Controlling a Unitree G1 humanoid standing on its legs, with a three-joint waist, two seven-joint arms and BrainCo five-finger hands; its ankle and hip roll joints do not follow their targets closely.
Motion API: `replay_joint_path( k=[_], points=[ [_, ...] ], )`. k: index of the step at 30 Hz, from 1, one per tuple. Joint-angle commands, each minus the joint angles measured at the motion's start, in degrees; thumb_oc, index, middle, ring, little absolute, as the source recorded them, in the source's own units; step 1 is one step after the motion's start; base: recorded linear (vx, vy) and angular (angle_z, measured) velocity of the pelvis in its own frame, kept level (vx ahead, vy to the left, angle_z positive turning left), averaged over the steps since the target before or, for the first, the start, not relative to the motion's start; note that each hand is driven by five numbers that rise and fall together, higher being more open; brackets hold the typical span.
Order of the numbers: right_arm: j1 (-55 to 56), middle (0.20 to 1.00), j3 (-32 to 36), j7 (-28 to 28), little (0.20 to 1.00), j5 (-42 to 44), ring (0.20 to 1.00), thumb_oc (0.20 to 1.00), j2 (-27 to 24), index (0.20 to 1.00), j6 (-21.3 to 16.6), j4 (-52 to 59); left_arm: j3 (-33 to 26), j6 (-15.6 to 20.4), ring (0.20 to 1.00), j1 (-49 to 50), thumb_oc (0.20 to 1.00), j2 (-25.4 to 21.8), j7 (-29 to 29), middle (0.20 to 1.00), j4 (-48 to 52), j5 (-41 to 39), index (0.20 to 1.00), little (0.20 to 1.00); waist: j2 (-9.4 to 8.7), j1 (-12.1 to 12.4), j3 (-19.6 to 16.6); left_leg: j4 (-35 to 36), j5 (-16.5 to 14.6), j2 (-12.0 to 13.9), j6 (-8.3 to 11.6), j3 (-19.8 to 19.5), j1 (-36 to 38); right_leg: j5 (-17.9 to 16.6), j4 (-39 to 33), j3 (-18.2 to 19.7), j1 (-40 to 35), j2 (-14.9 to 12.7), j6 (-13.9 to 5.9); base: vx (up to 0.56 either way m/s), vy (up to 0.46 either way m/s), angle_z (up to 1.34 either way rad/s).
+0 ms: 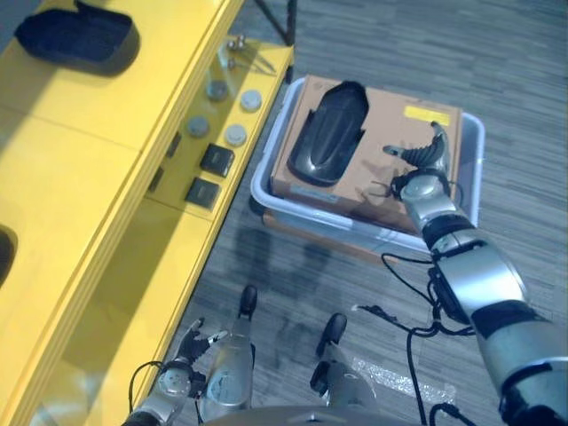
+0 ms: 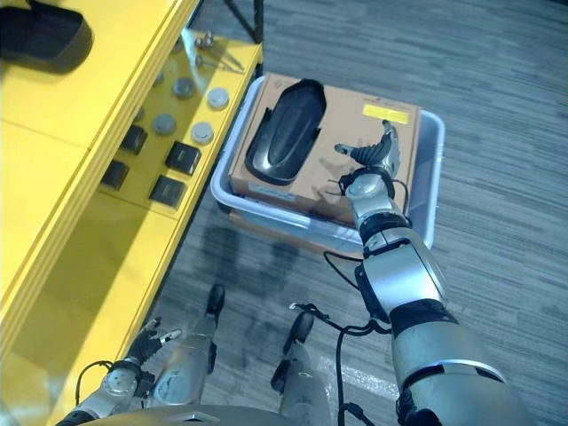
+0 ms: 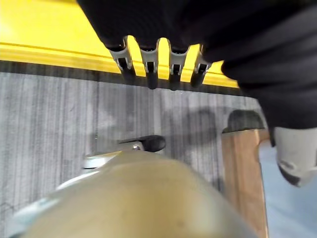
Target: Move parts from the plastic box to the shelf.
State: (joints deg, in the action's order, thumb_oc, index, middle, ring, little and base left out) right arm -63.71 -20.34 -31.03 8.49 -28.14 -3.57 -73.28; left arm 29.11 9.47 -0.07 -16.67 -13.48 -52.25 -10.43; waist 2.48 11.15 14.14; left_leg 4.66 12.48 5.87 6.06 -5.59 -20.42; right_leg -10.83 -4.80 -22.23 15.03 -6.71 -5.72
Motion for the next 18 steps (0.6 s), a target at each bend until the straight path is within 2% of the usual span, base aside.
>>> replay_joint_path(
  k=[1, 10, 18],
  points=[
    [-6.51, 1.000, -1.80, -2.45, 1.000, -2.10, 1.000, 1.000, -3.88, 1.000, -2.17, -0.35, 3.66, 0.75, 1.000, -3.44, 1.000, 1.03, -0.57, 1.000, -2.69, 0.93, 1.000, 1.000, -2.83, 2.77, 4.32, 0.34, -6.38, 0.42, 1.03, -1.78, 1.85, 9.29, -0.20, -1.25, -5.19, -2.41, -4.78, -0.01, -0.016, 0.32],
    [-9.16, 1.000, -1.43, -3.73, 1.000, 1.60, 1.000, 1.000, -5.34, 1.000, -2.10, -1.86, 3.56, 0.20, 1.000, -4.68, 1.000, 1.17, -1.21, 1.000, -4.90, -0.40, 1.000, 1.000, -4.23, 4.22, 6.31, 0.34, -5.82, 0.30, 1.32, -3.45, -0.96, 9.18, -0.20, -2.67, -3.73, -2.23, -5.00, 0.02, -0.005, 0.11],
    [-9.29, 1.000, -1.86, -4.06, 1.000, -0.26, 1.000, 1.000, -5.41, 1.000, 0.70, -6.73, 4.23, 0.85, 1.000, -5.79, 1.000, 1.52, -1.50, 1.000, -2.10, -3.08, 1.000, 1.000, -4.05, 5.36, 7.75, 0.34, -5.64, -0.49, 1.28, -4.68, -2.50, 8.95, -0.20, -3.87, -3.15, -2.53, -5.21, 0.02, 0.006, 0.06]
  ],
)
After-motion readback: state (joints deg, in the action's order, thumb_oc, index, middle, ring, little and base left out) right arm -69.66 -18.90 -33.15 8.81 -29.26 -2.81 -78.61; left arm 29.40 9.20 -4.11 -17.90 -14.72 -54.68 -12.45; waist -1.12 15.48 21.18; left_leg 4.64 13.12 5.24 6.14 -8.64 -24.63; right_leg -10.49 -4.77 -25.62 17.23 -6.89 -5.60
